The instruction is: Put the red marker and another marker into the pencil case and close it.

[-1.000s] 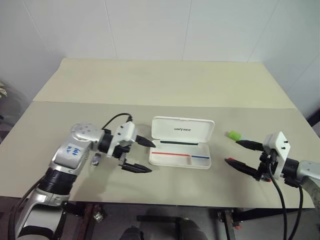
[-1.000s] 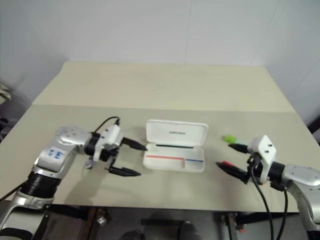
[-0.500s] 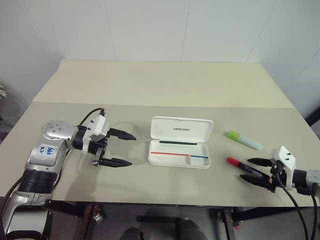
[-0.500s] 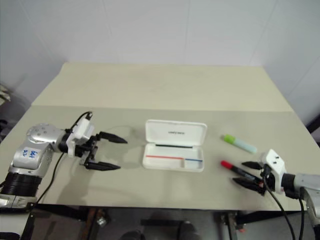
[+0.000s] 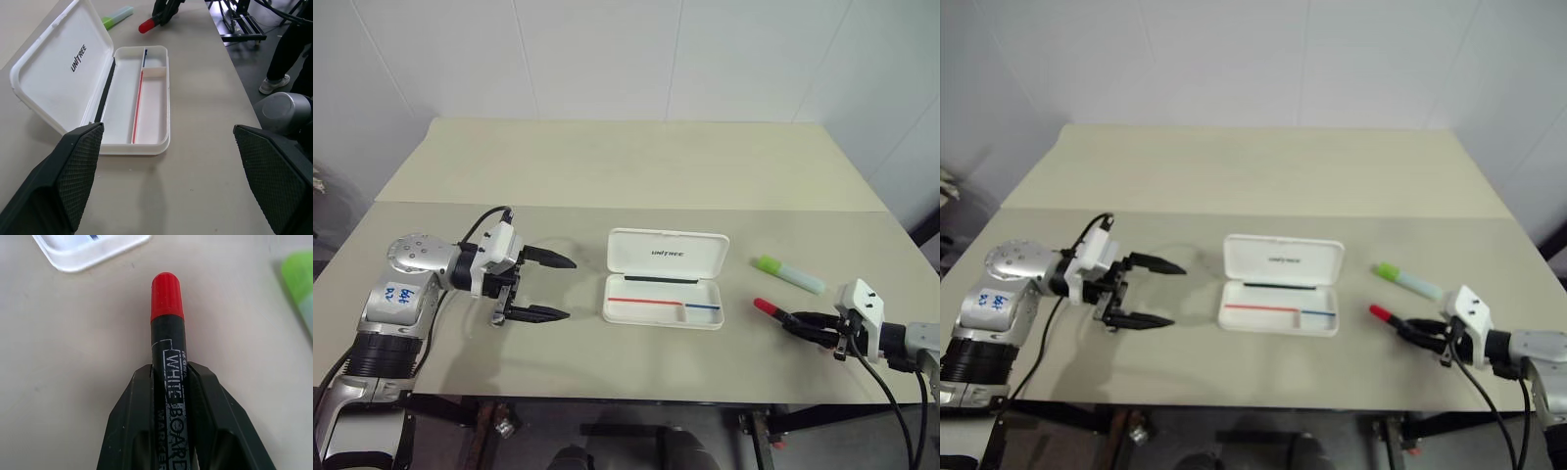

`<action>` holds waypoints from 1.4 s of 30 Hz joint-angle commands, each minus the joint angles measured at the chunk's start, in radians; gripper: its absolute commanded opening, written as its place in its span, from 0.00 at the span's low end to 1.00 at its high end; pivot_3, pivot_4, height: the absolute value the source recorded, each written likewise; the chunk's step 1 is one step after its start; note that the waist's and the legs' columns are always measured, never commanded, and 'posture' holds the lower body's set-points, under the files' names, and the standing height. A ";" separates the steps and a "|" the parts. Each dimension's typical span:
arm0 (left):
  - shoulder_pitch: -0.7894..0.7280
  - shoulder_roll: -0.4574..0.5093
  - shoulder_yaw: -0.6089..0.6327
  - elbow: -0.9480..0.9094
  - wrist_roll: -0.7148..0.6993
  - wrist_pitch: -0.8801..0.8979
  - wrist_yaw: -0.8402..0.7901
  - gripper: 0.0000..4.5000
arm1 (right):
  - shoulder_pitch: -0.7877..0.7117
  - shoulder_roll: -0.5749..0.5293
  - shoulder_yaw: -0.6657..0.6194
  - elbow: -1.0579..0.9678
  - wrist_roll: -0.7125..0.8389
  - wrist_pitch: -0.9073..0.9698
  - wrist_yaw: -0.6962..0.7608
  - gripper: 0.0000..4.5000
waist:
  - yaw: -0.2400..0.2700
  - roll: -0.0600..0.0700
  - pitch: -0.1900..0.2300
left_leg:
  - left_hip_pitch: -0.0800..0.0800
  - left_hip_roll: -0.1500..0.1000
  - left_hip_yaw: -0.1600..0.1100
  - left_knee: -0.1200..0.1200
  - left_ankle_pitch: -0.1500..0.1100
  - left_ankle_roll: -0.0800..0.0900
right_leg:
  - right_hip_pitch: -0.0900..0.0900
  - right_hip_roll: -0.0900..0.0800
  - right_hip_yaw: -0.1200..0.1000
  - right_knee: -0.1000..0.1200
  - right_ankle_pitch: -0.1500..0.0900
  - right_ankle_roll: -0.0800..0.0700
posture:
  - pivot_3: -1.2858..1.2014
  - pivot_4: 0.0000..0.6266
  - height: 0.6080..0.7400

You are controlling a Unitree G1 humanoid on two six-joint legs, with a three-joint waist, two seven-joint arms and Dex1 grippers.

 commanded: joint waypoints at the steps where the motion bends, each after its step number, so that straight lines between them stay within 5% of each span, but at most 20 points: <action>1: 0.001 0.004 0.008 0.019 0.001 -0.036 0.001 1.00 | -0.006 -0.022 -0.059 -0.112 0.047 0.017 -0.015 0.13 | 0.000 0.000 0.000 | 0.000 0.000 0.000 0.000 0.000 0.000 | 0.000 0.000 0.000 0.000 0.000 0.000 | 0.52 0.24 1.00; 7: -0.015 -0.001 -0.004 0.080 0.017 -0.081 -0.011 1.00 | -0.044 -0.052 -0.008 -0.312 0.057 0.053 -0.002 0.13 | 0.000 0.000 0.000 | 0.000 0.000 0.000 0.000 0.000 0.000 | 0.000 0.000 0.000 0.000 0.000 0.000 | 0.52 0.24 1.00; 13: -0.015 -0.014 -0.021 0.092 0.022 -0.104 -0.007 1.00 | -0.196 0.029 0.144 -0.403 0.014 0.089 -0.045 0.13 | 0.000 0.000 0.000 | 0.000 0.000 -0.001 0.000 0.000 0.000 | 0.000 0.000 0.000 0.000 0.000 0.000 | 0.52 0.24 1.00; 25: 0.016 -0.024 -0.021 0.044 0.016 -0.098 0.031 1.00 | -0.421 0.270 0.391 -0.186 -0.193 -0.099 -0.111 0.13 | 0.000 0.000 0.000 | -0.004 0.000 0.000 -0.001 0.000 0.000 | -0.004 0.000 -0.001 -0.001 0.000 0.000 | 0.52 0.24 1.00; 37: 0.043 -0.028 -0.017 -0.008 0.004 -0.073 0.064 1.00 | -0.449 0.347 0.422 -0.020 -0.264 -0.250 -0.134 0.13 | 0.000 0.000 0.000 | -0.005 0.001 -0.001 -0.002 0.000 0.000 | -0.005 0.000 -0.002 0.001 0.000 0.000 | 0.52 0.24 1.00; 42: 0.035 -0.036 -0.023 -0.006 0.005 -0.073 0.066 1.00 | -0.448 0.346 0.412 -0.032 -0.258 -0.259 -0.132 0.52 | -0.002 0.000 0.000 | -0.005 0.001 -0.001 -0.002 0.000 0.000 | -0.005 0.000 -0.002 0.001 0.000 0.000 | 0.52 0.24 1.00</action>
